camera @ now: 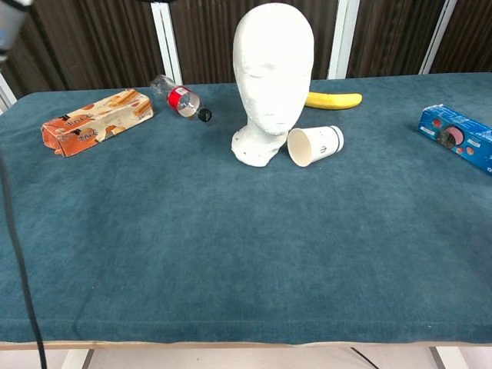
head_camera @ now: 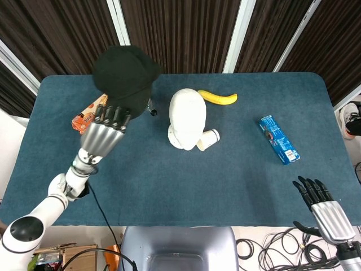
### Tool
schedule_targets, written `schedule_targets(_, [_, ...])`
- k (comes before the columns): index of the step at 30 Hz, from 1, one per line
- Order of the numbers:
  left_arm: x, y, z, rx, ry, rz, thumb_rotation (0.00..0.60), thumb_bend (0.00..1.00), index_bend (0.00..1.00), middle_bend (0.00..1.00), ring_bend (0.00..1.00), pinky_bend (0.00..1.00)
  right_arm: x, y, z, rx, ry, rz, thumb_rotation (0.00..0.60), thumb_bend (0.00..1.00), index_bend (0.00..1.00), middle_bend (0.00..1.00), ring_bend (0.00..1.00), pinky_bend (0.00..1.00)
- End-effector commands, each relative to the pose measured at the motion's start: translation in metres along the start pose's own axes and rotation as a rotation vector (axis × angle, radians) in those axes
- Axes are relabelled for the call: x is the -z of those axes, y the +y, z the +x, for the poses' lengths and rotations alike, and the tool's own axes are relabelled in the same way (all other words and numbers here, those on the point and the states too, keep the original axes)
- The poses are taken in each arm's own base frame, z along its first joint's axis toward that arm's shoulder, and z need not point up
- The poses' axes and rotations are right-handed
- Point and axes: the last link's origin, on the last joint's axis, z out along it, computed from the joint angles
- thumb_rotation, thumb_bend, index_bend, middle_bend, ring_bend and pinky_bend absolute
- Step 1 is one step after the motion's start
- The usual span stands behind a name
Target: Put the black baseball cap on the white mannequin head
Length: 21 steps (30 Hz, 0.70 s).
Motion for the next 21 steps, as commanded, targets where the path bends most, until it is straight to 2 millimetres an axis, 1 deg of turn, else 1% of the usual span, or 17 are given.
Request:
schedule_targets(1, [-0.022,0.032,-0.002,0.02,-0.005,-0.054,0.6,0.57,0.75,0.8,0.73,0.75,0.0,0.001,0.001,-0.004,0.0,0.0,0.6,0.08,0.0,0.0,0.0,0.0])
schedule_targets(2, [-0.027,0.042,-0.002,0.023,-0.008,-0.07,0.6,0.57,0.75,0.8,0.73,0.75,0.0,0.002,0.001,-0.005,-0.001,0.0,0.6,0.08,0.0,0.0,0.0,0.0])
schedule_targets(5, [-0.038,0.062,-0.006,0.015,-0.023,-0.099,0.6,0.57,0.75,0.8,0.73,0.75,-0.001,0.003,0.002,-0.009,-0.007,0.002,0.6,0.08,0.0,0.0,0.0,0.0])
schedule_targets(8, [-0.044,0.078,-0.007,0.027,-0.04,-0.112,0.6,0.57,0.75,0.8,0.73,0.75,0.0,0.005,0.004,-0.02,-0.005,0.003,0.6,0.08,0.0,0.0,0.0,0.0])
schedule_targets(14, [-0.037,0.097,-0.01,0.027,-0.06,-0.166,0.6,0.57,0.75,0.8,0.73,0.75,0.002,0.01,0.009,-0.038,0.003,0.004,0.6,0.08,0.0,0.0,0.0,0.0])
schedule_targets(21, [-0.037,0.115,-0.008,0.017,-0.06,-0.217,0.6,0.57,0.75,0.8,0.73,0.75,0.005,0.008,0.009,-0.038,0.001,0.027,0.6,0.08,0.0,0.0,0.0,0.0])
